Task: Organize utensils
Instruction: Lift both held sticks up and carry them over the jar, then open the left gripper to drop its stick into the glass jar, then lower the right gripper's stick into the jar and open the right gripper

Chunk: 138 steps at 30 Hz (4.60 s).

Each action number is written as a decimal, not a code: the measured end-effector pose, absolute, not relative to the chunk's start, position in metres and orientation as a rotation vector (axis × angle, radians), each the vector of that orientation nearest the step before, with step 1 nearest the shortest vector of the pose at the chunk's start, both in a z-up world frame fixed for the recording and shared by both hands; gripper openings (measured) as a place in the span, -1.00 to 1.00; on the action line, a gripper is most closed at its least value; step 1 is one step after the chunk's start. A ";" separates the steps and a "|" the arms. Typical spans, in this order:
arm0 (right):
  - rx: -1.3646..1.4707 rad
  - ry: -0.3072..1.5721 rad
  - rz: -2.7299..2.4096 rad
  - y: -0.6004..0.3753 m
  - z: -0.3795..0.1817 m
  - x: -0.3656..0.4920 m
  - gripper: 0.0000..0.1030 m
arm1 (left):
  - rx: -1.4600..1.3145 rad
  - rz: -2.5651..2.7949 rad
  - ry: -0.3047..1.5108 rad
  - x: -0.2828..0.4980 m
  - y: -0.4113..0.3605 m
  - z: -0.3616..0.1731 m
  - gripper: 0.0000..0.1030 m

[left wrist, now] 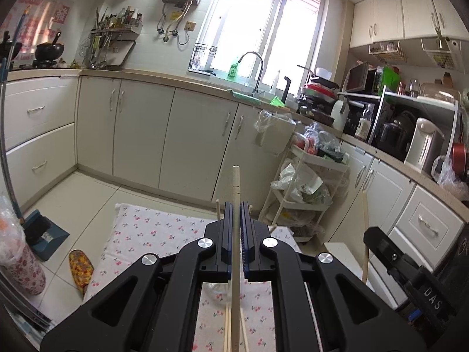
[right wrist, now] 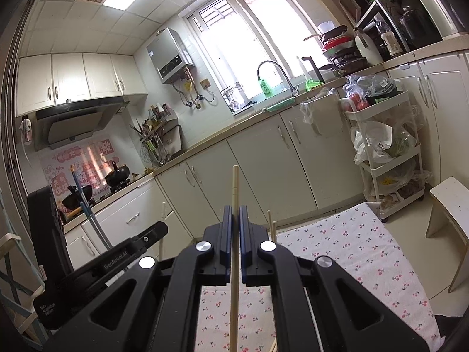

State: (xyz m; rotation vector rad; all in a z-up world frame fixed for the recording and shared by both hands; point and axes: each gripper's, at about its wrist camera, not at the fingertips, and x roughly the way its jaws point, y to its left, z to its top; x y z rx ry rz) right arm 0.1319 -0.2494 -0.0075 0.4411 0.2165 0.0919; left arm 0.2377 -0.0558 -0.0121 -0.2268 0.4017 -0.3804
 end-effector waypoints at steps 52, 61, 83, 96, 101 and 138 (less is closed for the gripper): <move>0.548 0.145 0.024 -0.306 -0.044 0.264 -0.89 | -0.213 -0.336 0.302 0.375 -0.125 -0.114 -0.90; 0.571 0.069 0.010 -0.278 -0.026 0.277 -0.89 | -0.264 -0.321 0.299 0.349 -0.082 -0.095 -0.37; 0.238 0.081 -0.160 -0.201 -0.076 0.311 -0.89 | -0.353 -0.271 0.407 0.327 -0.018 -0.126 -0.09; 0.122 0.066 -0.123 -0.193 -0.079 0.298 -0.89 | -0.344 -0.273 0.420 0.324 -0.024 -0.124 0.01; 0.088 0.076 -0.113 -0.191 -0.082 0.290 -0.89 | -0.345 -0.268 0.426 0.324 -0.024 -0.125 0.03; 0.108 0.515 -0.054 -0.224 -0.154 0.231 -0.15 | -0.404 -0.215 0.487 0.322 -0.001 -0.143 0.12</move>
